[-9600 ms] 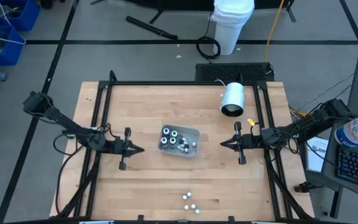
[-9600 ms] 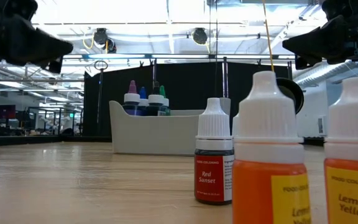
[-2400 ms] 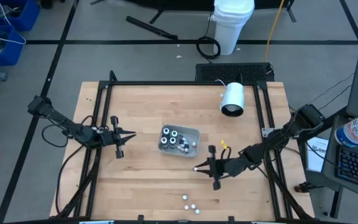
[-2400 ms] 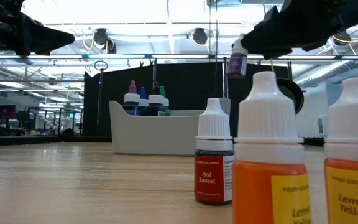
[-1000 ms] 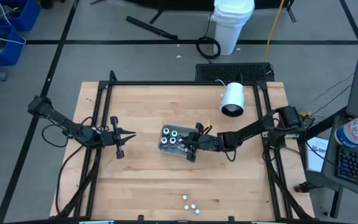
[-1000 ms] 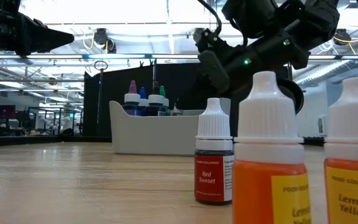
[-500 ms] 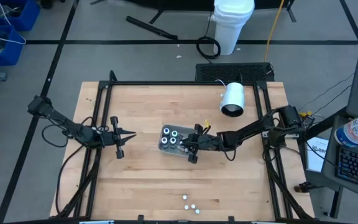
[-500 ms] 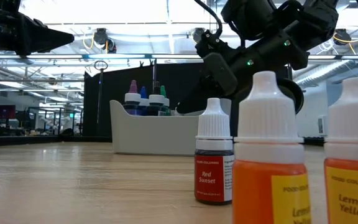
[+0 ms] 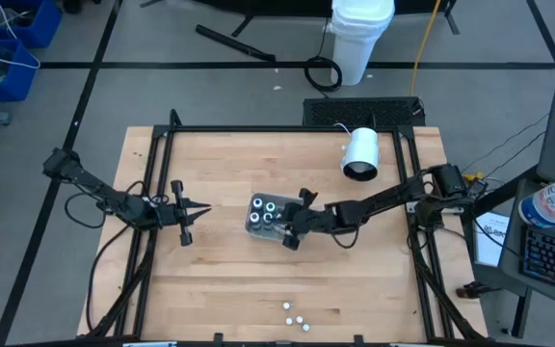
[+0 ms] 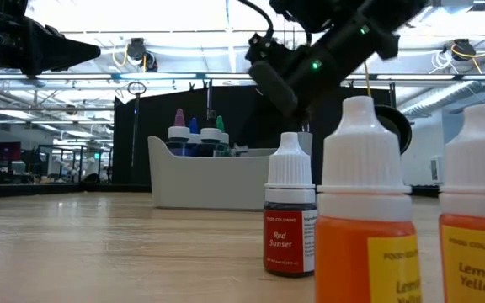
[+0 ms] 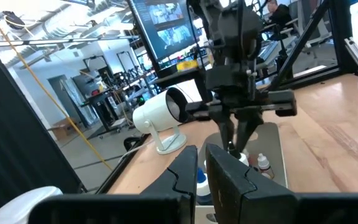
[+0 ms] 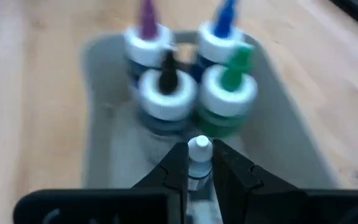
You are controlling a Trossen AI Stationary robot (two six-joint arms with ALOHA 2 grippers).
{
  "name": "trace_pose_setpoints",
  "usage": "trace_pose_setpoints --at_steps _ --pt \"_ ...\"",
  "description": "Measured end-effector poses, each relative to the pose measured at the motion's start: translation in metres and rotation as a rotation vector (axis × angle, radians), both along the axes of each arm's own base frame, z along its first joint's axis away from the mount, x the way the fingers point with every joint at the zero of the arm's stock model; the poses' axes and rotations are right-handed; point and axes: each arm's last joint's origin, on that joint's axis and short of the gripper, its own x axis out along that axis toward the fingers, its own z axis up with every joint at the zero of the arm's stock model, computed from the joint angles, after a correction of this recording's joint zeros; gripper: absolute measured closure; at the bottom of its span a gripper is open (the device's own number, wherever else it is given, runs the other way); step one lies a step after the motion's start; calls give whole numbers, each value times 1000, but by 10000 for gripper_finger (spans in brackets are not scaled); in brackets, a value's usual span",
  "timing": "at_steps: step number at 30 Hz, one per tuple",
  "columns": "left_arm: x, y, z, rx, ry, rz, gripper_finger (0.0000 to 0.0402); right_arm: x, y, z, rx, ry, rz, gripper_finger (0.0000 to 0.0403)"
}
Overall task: Pick & Place food coloring
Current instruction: Put the purple food coloring bottle into the gray bin
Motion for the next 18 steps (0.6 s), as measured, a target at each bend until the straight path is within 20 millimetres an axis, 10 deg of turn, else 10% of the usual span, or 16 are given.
trace_pose_setpoints --at_steps 18 --pt "0 0 -3 0 22 -2 360 12 13 -30 68 11 -182 360"
